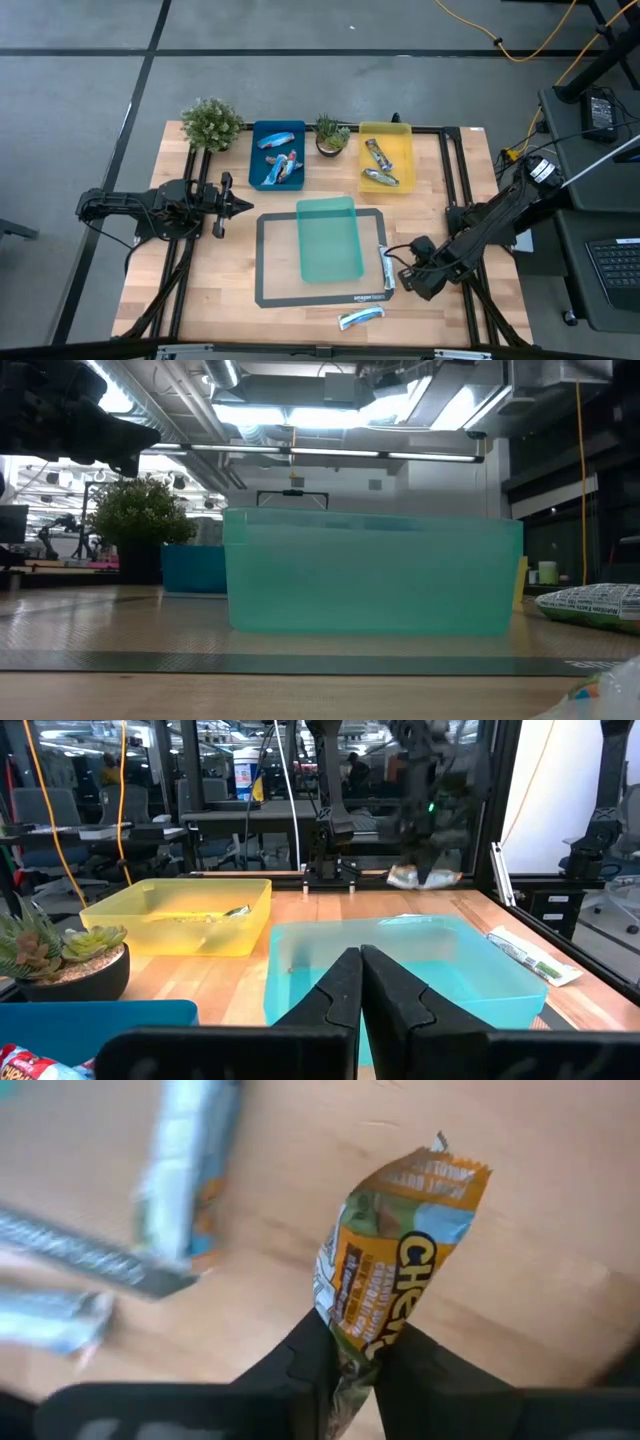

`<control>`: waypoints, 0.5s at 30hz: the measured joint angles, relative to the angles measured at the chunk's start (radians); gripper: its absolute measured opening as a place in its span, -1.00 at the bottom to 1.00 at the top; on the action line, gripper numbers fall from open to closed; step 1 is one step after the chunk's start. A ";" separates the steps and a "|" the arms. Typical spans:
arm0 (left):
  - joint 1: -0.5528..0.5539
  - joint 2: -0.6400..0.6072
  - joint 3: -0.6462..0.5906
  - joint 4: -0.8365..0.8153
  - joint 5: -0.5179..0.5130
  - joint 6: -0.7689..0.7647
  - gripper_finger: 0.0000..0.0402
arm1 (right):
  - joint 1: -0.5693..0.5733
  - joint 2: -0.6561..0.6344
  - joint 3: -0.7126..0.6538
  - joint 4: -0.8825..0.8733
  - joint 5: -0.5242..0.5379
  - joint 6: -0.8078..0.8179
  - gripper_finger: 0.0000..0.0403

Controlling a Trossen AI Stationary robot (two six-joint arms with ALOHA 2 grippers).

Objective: Pick and place Granola Bars by type
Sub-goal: Put the yellow granola bar into the green bin

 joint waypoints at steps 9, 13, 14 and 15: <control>0.000 0.000 0.000 0.000 0.000 0.000 -0.96 | -0.001 -0.002 0.287 -0.333 0.156 -0.090 -0.72; 0.000 0.000 0.000 0.000 0.000 0.000 -0.98 | -0.014 -0.002 0.306 -0.378 0.156 -0.136 -0.72; 0.000 0.000 0.000 0.000 0.000 0.000 -0.98 | -0.019 -0.002 0.306 -0.374 0.155 -0.166 -0.72; 0.000 0.000 0.000 0.000 0.000 0.000 -0.98 | -0.028 -0.002 0.306 -0.370 0.154 -0.201 -0.72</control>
